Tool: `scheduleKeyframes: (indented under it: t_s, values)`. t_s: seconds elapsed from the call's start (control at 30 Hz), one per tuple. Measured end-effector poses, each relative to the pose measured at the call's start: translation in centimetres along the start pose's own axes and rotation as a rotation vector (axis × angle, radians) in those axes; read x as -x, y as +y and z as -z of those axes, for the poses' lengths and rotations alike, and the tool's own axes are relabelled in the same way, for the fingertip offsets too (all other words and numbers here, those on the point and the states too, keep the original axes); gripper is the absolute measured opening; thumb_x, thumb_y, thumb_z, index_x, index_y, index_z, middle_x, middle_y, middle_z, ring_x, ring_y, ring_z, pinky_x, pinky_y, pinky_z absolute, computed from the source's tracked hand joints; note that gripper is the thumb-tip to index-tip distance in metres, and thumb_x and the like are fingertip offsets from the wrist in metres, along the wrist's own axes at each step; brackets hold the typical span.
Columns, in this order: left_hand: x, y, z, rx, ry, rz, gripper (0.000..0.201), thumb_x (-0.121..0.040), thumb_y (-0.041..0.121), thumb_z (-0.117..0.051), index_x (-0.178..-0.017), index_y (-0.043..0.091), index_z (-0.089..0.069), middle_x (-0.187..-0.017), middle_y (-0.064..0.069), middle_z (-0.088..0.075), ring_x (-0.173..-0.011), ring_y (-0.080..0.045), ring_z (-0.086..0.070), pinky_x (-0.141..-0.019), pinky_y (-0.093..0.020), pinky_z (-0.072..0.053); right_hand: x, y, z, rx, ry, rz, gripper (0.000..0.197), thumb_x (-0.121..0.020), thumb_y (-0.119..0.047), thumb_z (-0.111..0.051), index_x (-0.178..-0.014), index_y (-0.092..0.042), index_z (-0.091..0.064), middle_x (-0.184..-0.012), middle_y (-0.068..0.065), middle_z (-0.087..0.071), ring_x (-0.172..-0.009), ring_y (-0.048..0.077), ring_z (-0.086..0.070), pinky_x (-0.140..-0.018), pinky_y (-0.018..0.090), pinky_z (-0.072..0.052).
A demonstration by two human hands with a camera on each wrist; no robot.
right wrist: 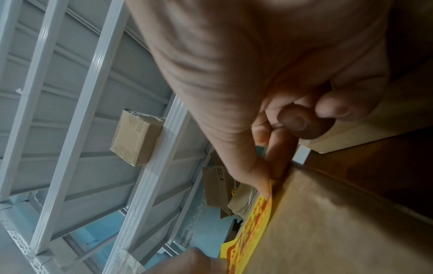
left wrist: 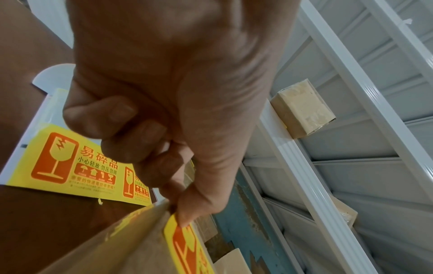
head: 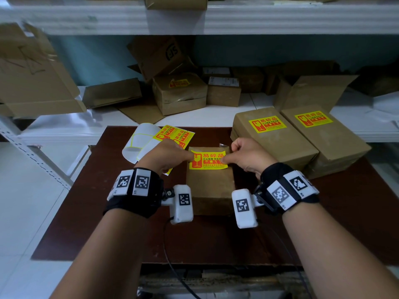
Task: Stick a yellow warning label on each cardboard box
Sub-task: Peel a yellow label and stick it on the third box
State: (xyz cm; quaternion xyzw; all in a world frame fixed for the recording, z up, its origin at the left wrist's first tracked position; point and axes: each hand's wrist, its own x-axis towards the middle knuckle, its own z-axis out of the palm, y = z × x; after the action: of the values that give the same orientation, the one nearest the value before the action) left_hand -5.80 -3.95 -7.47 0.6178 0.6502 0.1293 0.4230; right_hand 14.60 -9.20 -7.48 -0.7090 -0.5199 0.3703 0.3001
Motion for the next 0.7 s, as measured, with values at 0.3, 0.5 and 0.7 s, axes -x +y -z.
scheduleKeyframes:
  t_s: [0.3, 0.5, 0.7]
  values:
    - [-0.3, -0.3, 0.0, -0.015, 0.007, 0.001, 0.042, -0.077, 0.035, -0.078, -0.065, 0.016, -0.042, -0.072, -0.007, -0.043, -0.067, -0.021, -0.042, -0.060, -0.032, -0.032, 0.1, -0.1, 0.1, 0.061, -0.014, -0.022, 0.042, -0.078, -0.012, -0.082, -0.072, -0.020, -0.041, -0.074, 0.002, -0.047, -0.060, 0.013, -0.041, -0.051, 0.026, -0.033]
    - [-0.4, -0.9, 0.5, 0.001, -0.041, 0.002, 0.035, -0.078, 0.040, -0.079, -0.084, 0.009, -0.064, -0.081, -0.008, -0.055, -0.073, -0.022, -0.051, -0.051, -0.025, -0.035, 0.0, 0.0, 0.3, 0.046, -0.026, -0.084, 0.038, -0.081, -0.022, -0.083, -0.083, -0.020, -0.045, -0.081, 0.002, -0.051, -0.067, 0.016, -0.047, -0.050, 0.028, -0.041]
    - [0.0, -1.0, 0.4, 0.154, -0.113, 0.053, 0.039, -0.096, 0.041, -0.060, -0.121, 0.012, -0.061, -0.117, -0.007, -0.062, -0.095, -0.021, -0.065, -0.066, -0.035, -0.060, 1.0, -0.6, 0.0, -0.034, -0.166, -0.180, 0.012, -0.098, -0.027, -0.063, -0.090, -0.020, -0.058, -0.100, 0.005, -0.062, -0.102, 0.026, -0.063, -0.083, 0.050, -0.060]
